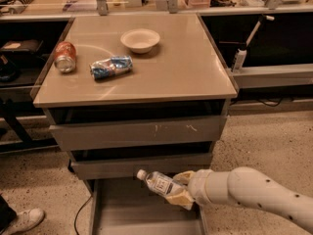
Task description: Pick blue plastic bottle from bottom drawer and place on counter
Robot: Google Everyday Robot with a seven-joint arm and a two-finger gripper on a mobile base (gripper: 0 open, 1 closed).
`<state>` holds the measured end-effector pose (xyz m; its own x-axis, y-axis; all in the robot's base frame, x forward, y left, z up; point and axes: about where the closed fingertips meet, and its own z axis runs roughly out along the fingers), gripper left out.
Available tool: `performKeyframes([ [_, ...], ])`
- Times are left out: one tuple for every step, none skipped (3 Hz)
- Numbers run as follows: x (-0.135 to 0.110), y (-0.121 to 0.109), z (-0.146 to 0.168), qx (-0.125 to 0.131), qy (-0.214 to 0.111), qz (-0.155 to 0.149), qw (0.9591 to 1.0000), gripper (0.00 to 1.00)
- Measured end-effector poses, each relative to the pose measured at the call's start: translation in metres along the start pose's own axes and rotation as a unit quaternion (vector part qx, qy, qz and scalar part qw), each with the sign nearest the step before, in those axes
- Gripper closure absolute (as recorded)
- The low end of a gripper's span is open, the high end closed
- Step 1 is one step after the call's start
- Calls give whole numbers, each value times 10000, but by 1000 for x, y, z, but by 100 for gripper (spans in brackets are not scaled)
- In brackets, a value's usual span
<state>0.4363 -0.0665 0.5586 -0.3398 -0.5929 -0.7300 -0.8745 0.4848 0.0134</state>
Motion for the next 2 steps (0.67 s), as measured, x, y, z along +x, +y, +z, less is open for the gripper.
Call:
performKeyframes([
  [-48, 2, -66, 503, -108, -391, 9979, 100],
  [-102, 5, -134, 1060, -123, -866, 9905, 100],
])
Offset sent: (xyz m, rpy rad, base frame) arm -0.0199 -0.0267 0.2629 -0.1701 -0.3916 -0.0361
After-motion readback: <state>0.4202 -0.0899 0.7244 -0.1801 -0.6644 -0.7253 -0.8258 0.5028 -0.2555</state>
